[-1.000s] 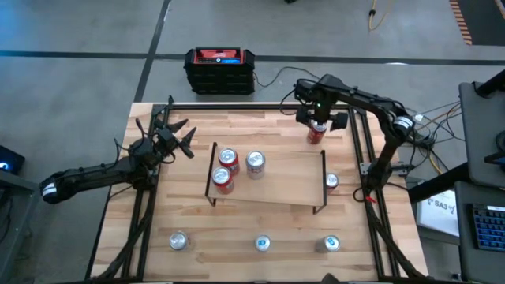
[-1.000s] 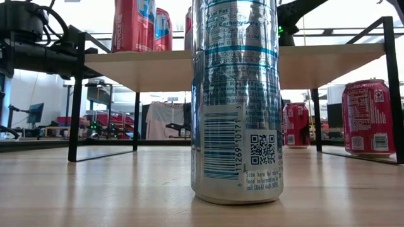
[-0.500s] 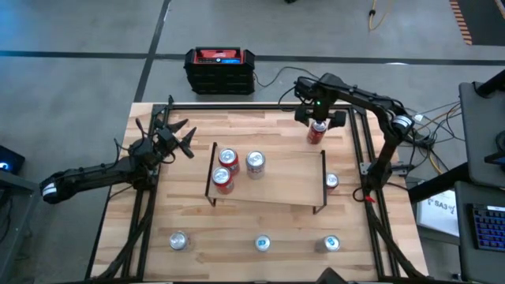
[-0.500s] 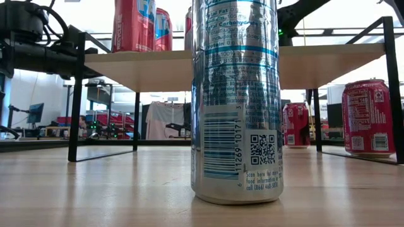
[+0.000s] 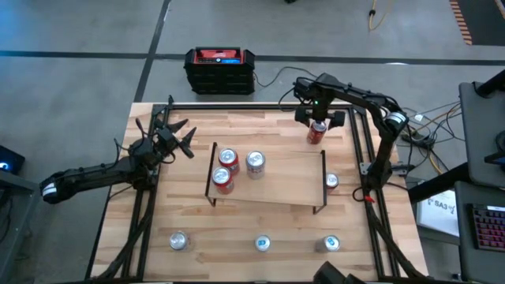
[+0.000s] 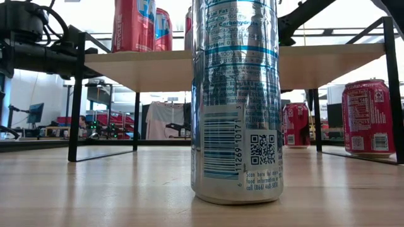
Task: Place canned beverage on shelf
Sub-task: Put the top red soda can on the shelf
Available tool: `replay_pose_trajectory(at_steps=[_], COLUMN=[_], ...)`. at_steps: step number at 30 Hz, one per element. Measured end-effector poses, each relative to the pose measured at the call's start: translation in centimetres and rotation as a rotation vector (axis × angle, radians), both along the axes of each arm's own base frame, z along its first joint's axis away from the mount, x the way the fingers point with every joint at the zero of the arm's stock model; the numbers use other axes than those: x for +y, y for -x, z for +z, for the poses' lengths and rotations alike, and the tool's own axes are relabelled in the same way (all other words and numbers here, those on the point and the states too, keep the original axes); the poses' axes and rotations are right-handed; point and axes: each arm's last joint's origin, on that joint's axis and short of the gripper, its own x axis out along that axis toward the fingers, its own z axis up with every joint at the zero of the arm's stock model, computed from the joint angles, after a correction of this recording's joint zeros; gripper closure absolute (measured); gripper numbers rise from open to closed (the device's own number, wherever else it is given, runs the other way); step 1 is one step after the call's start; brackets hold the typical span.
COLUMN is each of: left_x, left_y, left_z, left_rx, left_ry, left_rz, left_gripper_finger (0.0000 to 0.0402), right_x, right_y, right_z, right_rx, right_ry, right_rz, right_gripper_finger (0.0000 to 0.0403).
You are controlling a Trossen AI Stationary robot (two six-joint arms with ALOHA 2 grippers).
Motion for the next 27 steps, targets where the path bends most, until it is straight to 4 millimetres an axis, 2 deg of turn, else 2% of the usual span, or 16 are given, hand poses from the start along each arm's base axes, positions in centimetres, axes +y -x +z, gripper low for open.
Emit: replay_pose_trajectory(at_steps=[8,15,27], left_x=[0.00,0.00,0.00], left_y=[0.00,0.00,0.00], left_z=[0.00,0.00,0.00], left_rx=[0.000,0.000,0.000], left_ry=[0.000,0.000,0.000], left_rz=[0.000,0.000,0.000], left_gripper_finger=[0.0207,0.0207,0.0207], right_x=[0.08,0.13,0.26], right_y=[0.06,-0.02,-0.14], right_z=[0.17,0.19,0.40], right_rx=[-0.004,-0.021,-0.056], right_ry=[0.001,-0.014,-0.035], right_rz=[-0.040,-0.011,-0.035], right_gripper_finger=[0.0046,0.0120,0.0122])
